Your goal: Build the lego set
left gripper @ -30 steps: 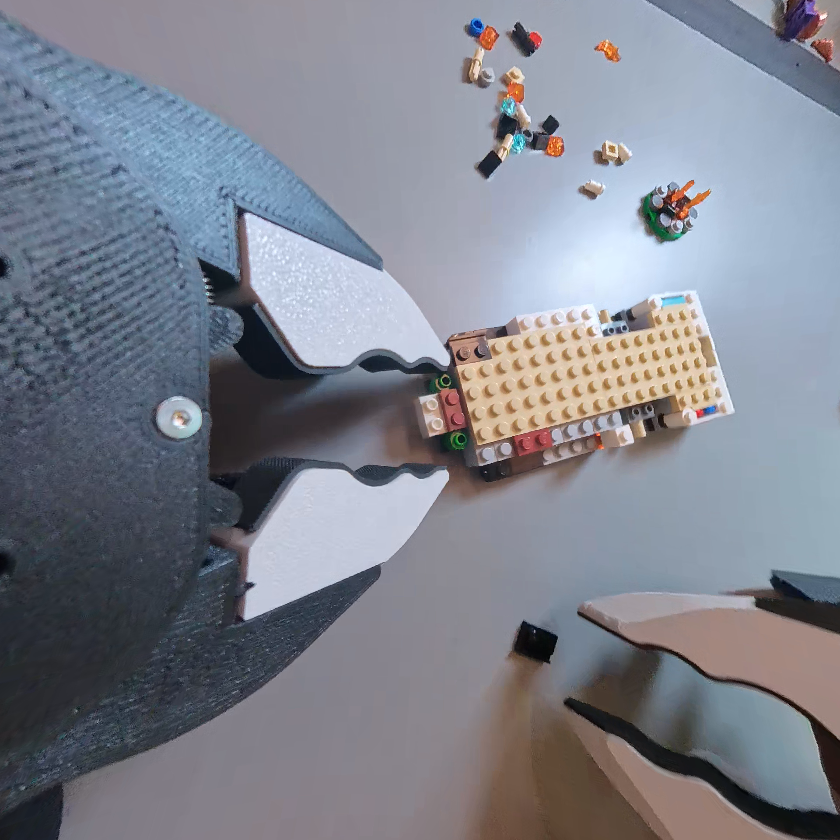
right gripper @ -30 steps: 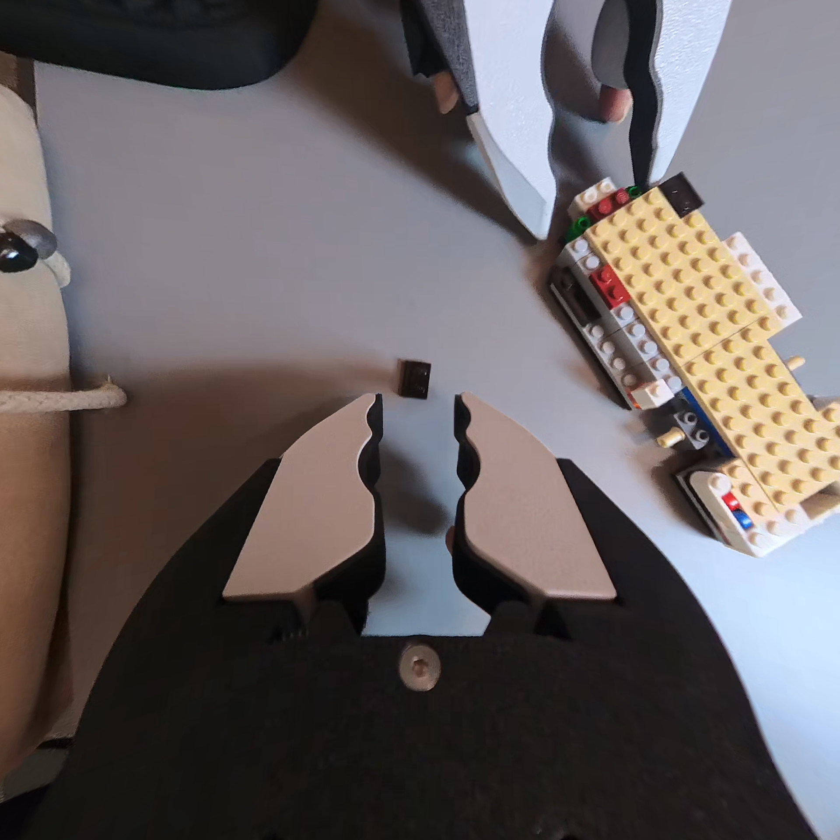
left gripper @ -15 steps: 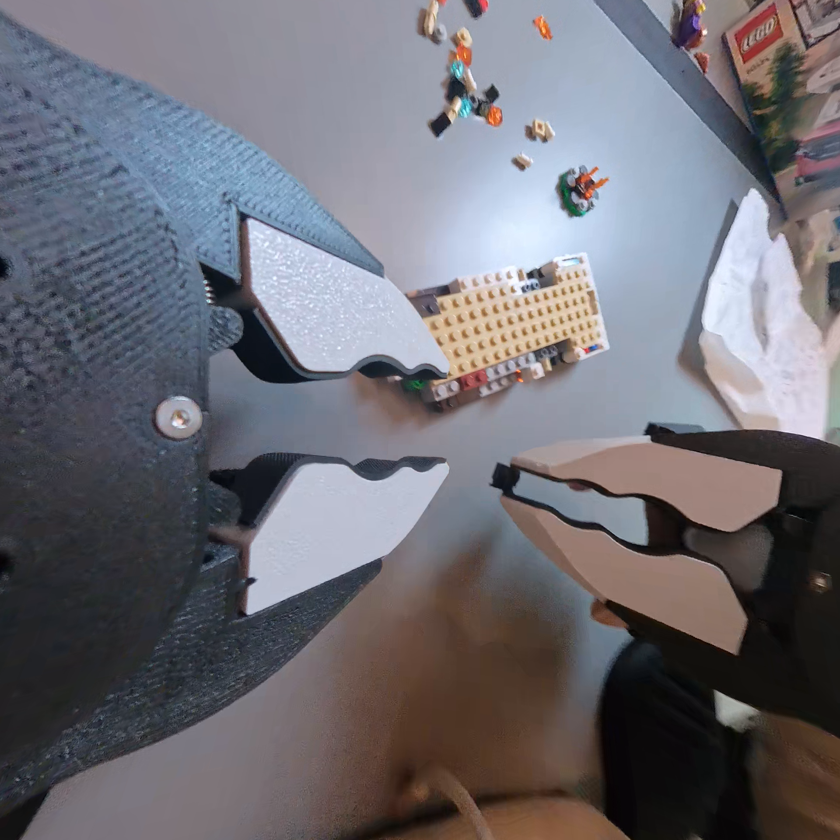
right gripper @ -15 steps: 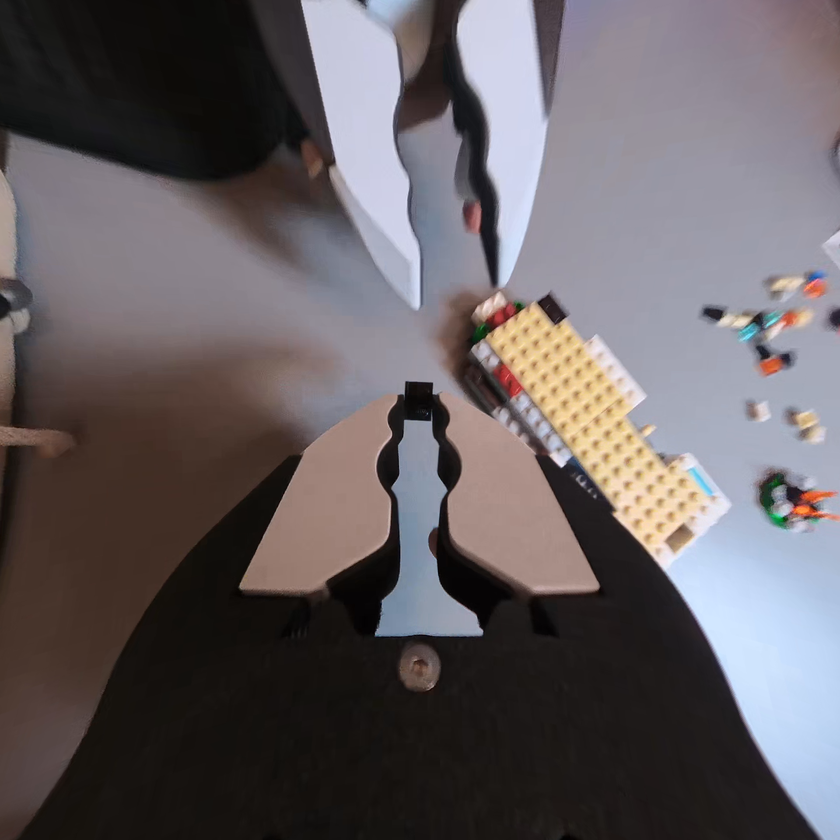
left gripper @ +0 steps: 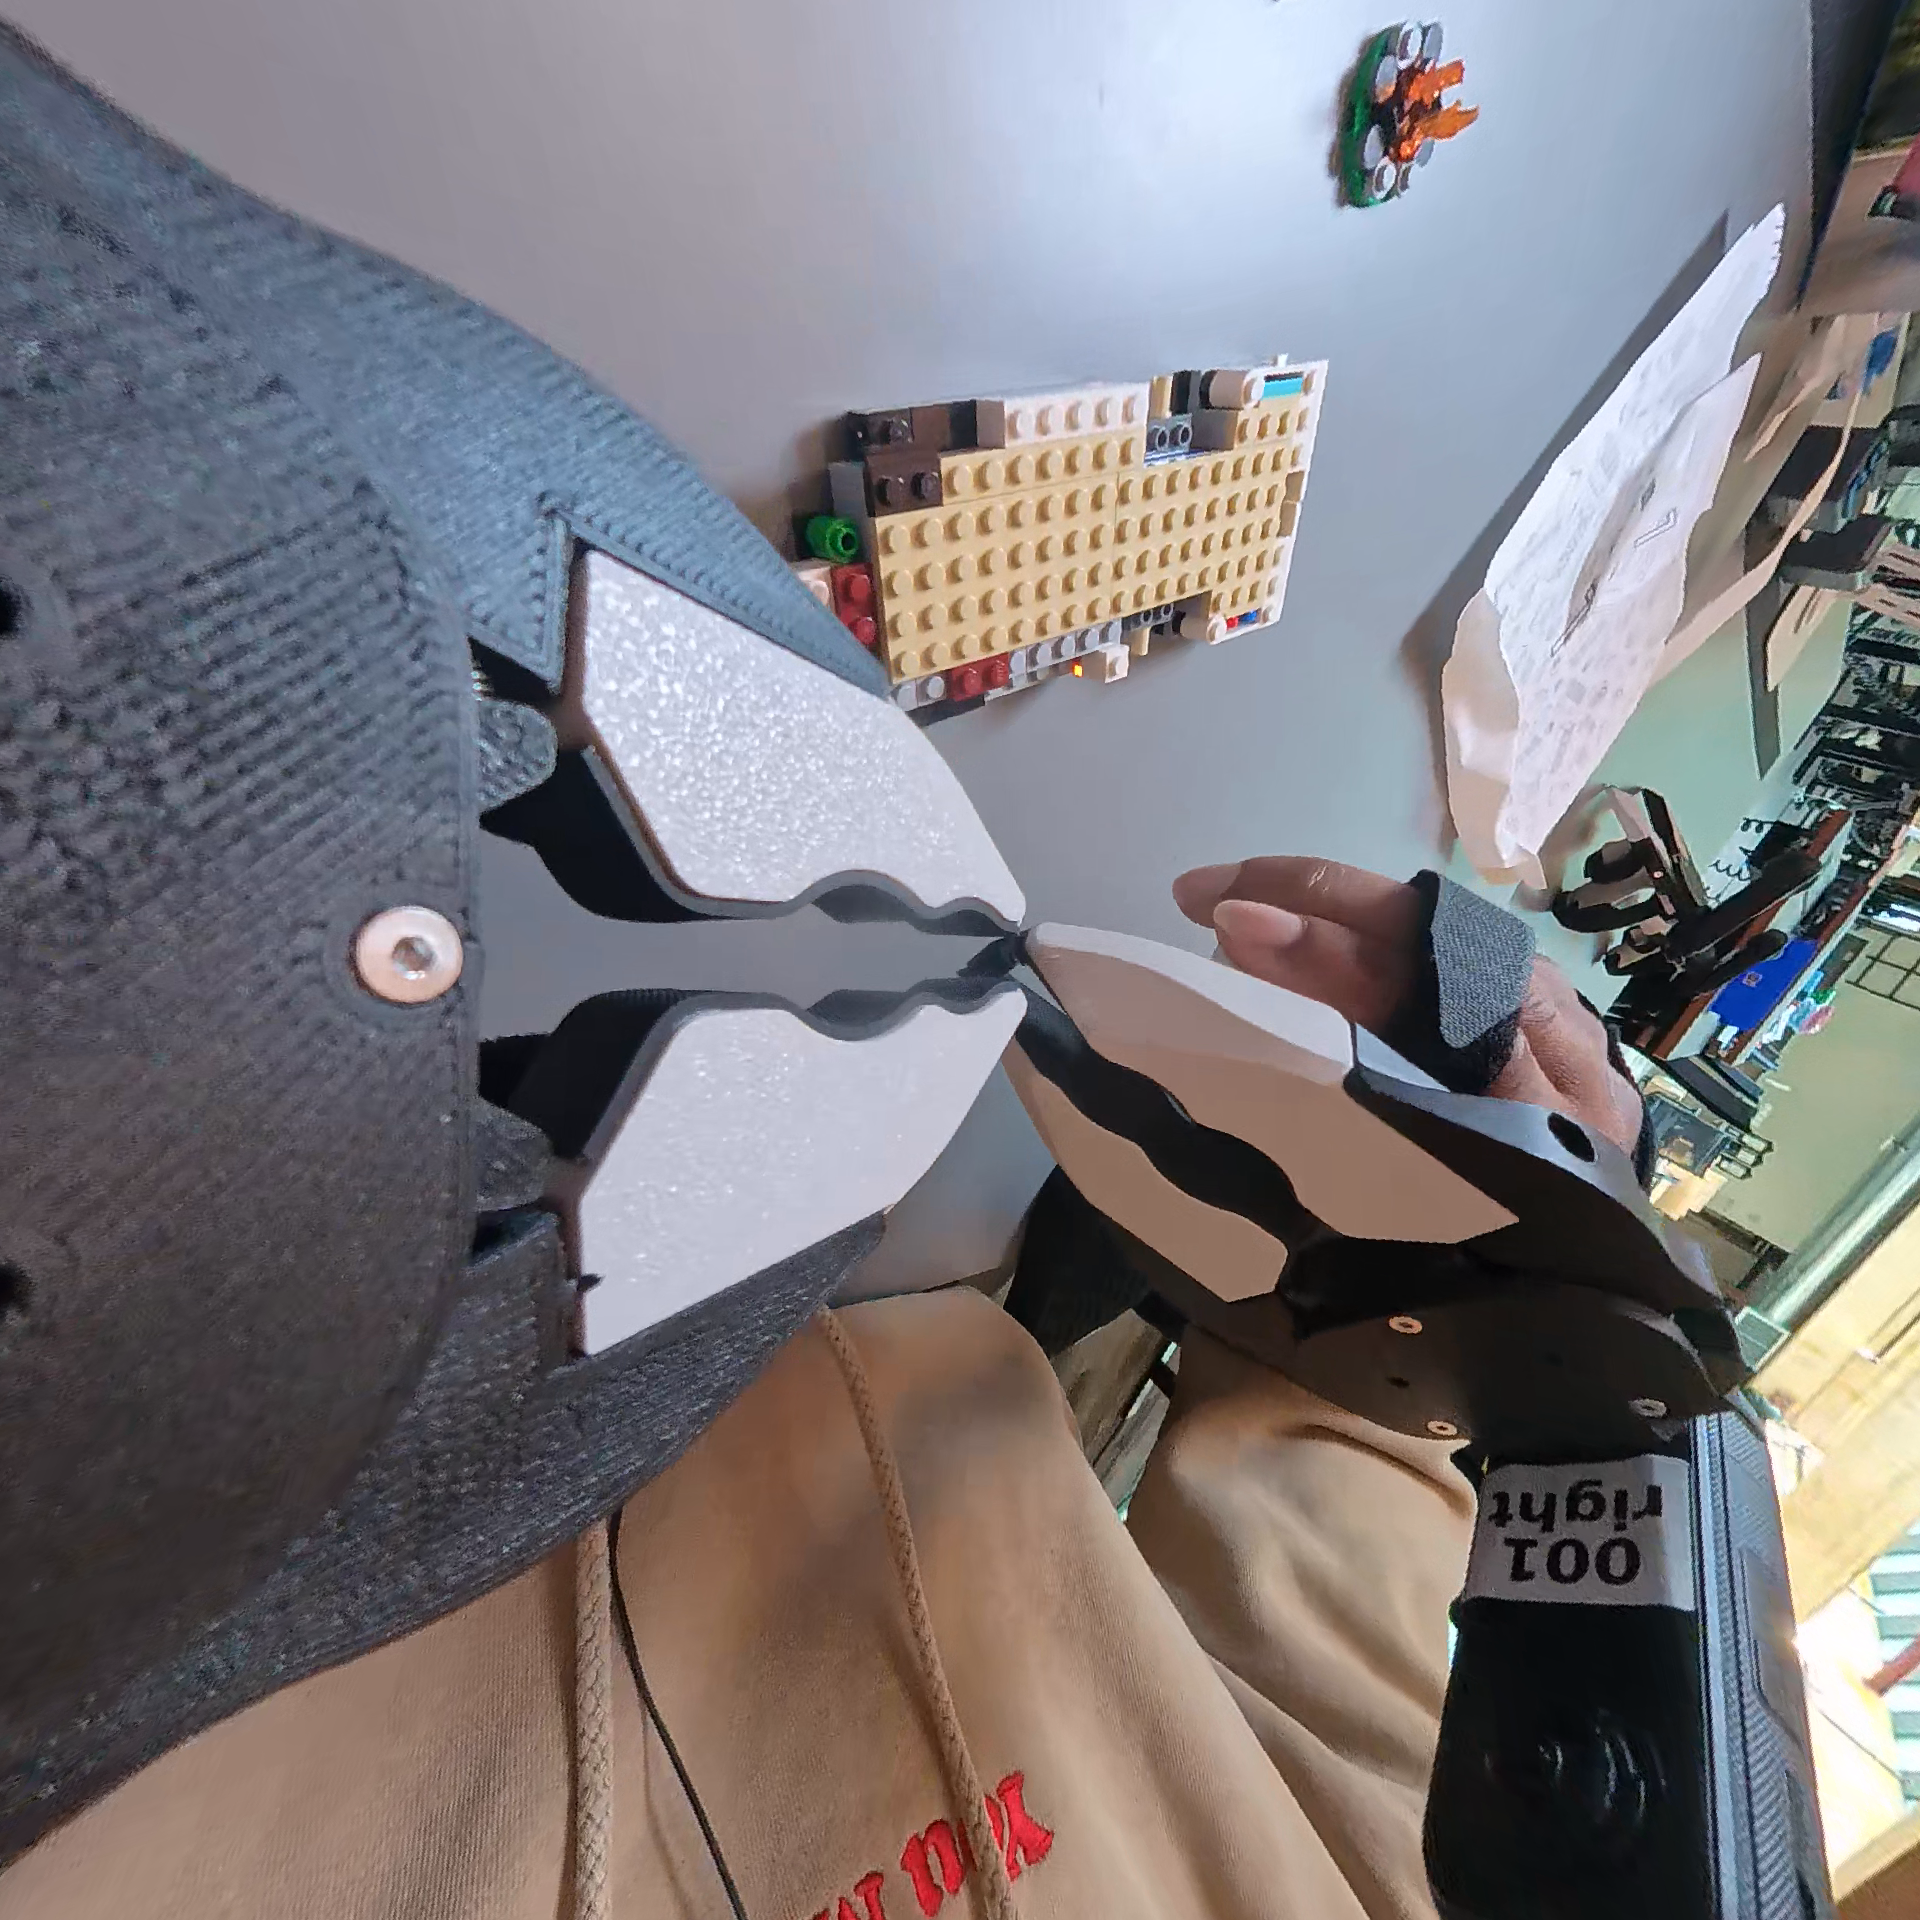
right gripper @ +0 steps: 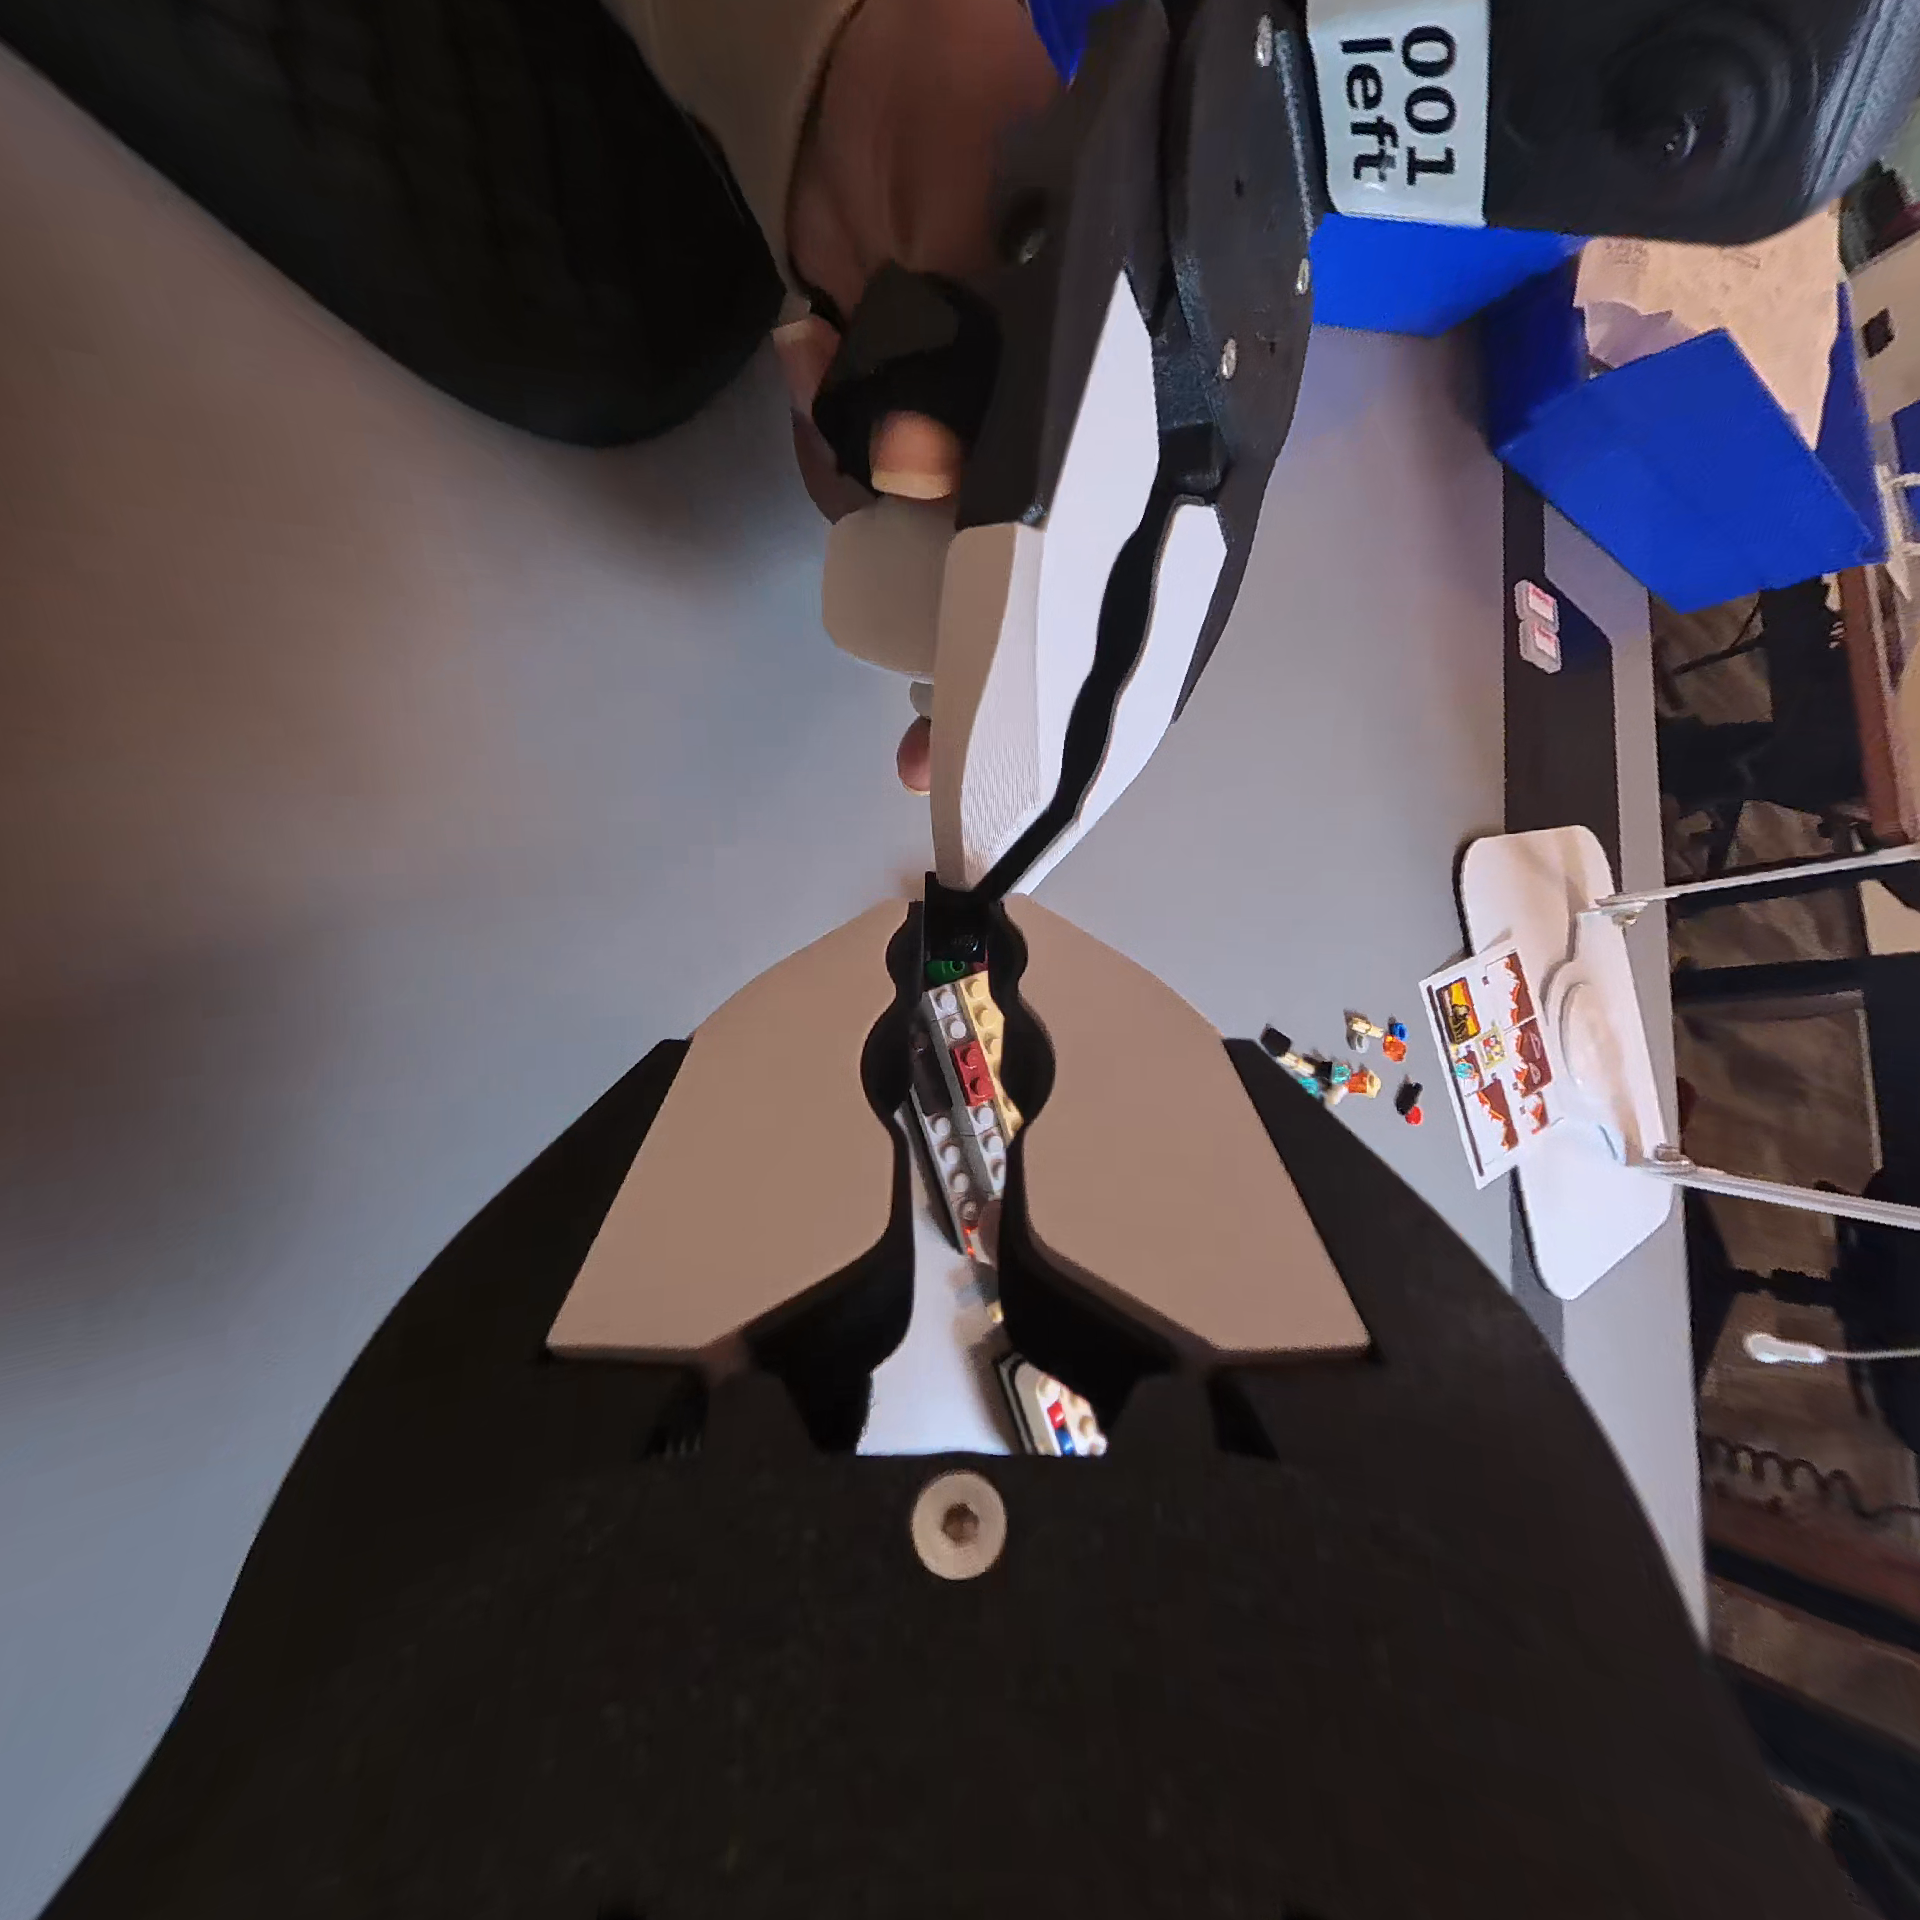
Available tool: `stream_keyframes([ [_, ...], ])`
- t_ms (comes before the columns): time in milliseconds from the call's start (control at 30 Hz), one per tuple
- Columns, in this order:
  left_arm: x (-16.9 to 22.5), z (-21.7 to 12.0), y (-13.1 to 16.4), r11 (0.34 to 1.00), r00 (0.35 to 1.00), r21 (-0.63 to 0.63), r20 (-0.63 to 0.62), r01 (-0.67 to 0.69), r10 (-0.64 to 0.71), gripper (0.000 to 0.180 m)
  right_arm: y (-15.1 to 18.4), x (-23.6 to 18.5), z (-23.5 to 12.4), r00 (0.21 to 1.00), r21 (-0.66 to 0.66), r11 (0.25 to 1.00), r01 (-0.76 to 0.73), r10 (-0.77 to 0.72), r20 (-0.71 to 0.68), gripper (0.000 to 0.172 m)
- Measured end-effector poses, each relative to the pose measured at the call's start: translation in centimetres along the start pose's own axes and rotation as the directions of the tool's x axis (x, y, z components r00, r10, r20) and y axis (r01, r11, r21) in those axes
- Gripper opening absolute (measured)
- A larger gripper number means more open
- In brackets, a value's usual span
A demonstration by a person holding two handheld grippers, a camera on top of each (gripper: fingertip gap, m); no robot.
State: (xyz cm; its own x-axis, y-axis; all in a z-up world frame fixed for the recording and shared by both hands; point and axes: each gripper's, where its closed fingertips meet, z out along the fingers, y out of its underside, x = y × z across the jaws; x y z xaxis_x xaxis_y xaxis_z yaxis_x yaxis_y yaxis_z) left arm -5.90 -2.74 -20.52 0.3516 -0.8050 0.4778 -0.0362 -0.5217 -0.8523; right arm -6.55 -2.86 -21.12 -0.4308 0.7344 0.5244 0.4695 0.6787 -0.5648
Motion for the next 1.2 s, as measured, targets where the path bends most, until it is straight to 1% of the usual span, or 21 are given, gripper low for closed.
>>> stream_keyframes([
  [167,-0.2,0.1,0.3,0.999,0.999,-0.011,-0.009,0.046,-0.046,0.009,-0.1,0.1,0.2,0.996,-0.022,0.996,0.084,-0.084,-0.013,0.012],
  [300,0.0,0.1,0.4,0.997,0.997,-0.02,-0.03,0.071,-0.072,0.006,-0.2,0.2,0.2,0.987,-0.051,0.986,0.158,-0.159,-0.023,0.012],
  [400,-0.1,0.1,0.4,0.997,0.997,-0.023,-0.022,0.073,-0.073,0.006,-0.2,0.3,0.3,0.983,-0.065,0.981,0.181,-0.183,-0.027,0.012],
  [467,-0.2,0.0,0.2,0.997,0.996,-0.011,-0.024,0.081,-0.081,0.005,-0.3,0.6,0.2,0.984,-0.065,0.984,0.168,-0.172,-0.045,0.012],
  [567,-0.4,-0.5,-0.8,0.995,0.996,0.051,-0.019,0.089,-0.088,0.005,-0.5,1.8,-0.1,0.991,-0.022,0.996,0.084,-0.086,-0.101,0.012],
  [667,-0.7,-1.2,-2.2,0.986,0.996,0.143,0.002,0.088,-0.089,0.005,-0.7,3.1,-0.6,0.985,0.059,0.996,-0.072,0.08,-0.152,0.018],
  [733,-0.9,-1.7,-3.3,0.974,0.996,0.208,0.009,0.09,-0.094,0.005,-0.9,3.7,-1.0,0.963,0.138,0.973,-0.183,0.205,-0.175,0.021],
  [800,-1.1,-2.3,-4.3,0.956,0.994,0.276,0.017,0.1,-0.109,0.005,-1.0,4.2,-1.2,0.923,0.213,0.936,-0.281,0.324,-0.206,0.024],
  [867,-1.0,-2.7,-5.1,0.937,0.991,0.326,0.004,0.124,-0.132,0.005,-1.0,4.6,-1.1,0.886,0.266,0.903,-0.336,0.399,-0.236,0.025],
  [933,-0.9,-2.8,-5.5,0.926,0.989,0.349,-0.013,0.141,-0.146,0.005,-1.2,5.0,-1.0,0.864,0.293,0.892,-0.345,0.424,-0.272,0.025],
  [1033,-0.7,-2.8,-5.5,0.921,0.988,0.357,-0.022,0.153,-0.156,0.005,-1.6,5.7,-1.1,0.85,0.302,0.894,-0.332,0.422,-0.314,0.026],
  [1200,-0.4,-2.5,-5.3,0.921,0.984,0.345,-0.046,0.178,-0.173,0.005,-2.4,6.0,-0.7,0.871,0.275,0.918,-0.285,0.368,-0.326,0.024],
])
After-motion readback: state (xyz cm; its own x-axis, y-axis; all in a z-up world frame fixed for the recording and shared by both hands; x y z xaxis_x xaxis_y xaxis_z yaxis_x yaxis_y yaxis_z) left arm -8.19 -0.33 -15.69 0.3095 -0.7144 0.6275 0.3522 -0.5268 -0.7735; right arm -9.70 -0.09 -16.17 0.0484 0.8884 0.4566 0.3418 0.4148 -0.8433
